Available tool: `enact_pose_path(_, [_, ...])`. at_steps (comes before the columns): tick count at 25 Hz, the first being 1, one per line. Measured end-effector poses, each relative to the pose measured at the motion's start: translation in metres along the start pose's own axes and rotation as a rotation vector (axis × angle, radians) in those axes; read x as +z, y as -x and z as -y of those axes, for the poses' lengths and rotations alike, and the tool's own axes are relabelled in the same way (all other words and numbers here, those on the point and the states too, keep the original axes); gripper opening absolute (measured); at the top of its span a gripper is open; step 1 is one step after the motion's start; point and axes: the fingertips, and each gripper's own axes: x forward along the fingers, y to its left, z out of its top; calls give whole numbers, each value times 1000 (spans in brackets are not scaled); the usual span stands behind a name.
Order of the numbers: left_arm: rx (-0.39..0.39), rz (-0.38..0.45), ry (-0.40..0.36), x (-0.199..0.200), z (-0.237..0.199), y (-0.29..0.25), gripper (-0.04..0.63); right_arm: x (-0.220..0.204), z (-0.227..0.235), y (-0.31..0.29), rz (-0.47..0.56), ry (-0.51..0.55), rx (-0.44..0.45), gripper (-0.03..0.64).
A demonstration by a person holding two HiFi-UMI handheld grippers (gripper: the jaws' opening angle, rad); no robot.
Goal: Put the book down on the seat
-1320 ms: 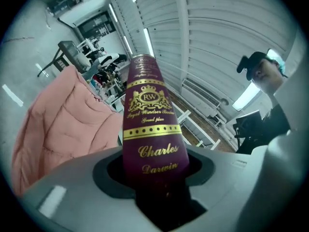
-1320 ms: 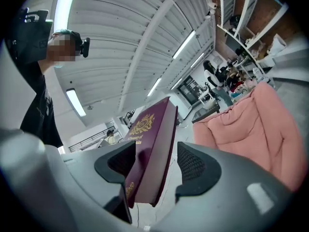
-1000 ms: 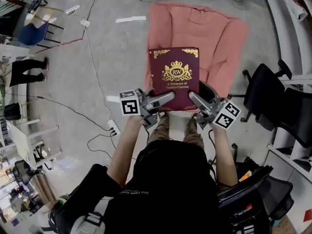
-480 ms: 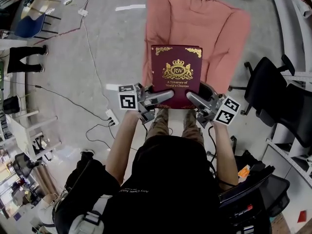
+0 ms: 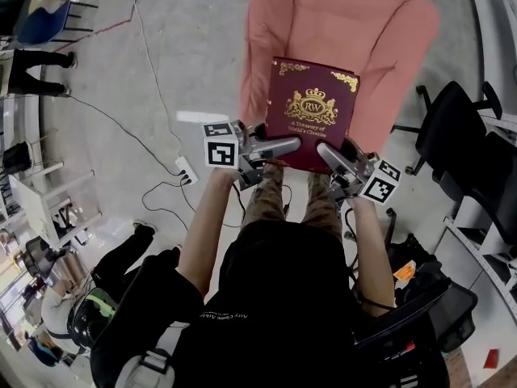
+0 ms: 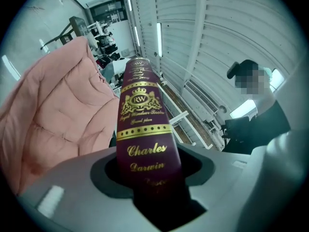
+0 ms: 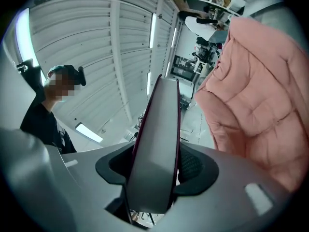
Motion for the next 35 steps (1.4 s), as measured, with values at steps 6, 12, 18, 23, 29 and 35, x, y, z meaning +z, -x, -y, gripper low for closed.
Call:
enact_pose_path(6, [21,-21,-6,-17,-18,2,244,-11,18,8,6,-15,-6,256])
enact_pose_path(12, [43,-136,-25,-49,-47,16,239,-8,48,38,56,-86,38,241])
enact_pose_path(18, [204,-279,-378,-71,-78,26,127,-14,102,68,102,-174,-69,230])
enact_pose_path(23, [572,-297,-512,-102,-135,8,58,-30,152,76,177,-213,-153,230])
enact_pose_path(29, [735,-231,-539,-141,-159,0,-3,-70,202,98,216,-303,-247,232])
enact_pose_path(35, [774,-285,-715,-162,-168,-11,-3,-100,237,113,202,-341,-270,232])
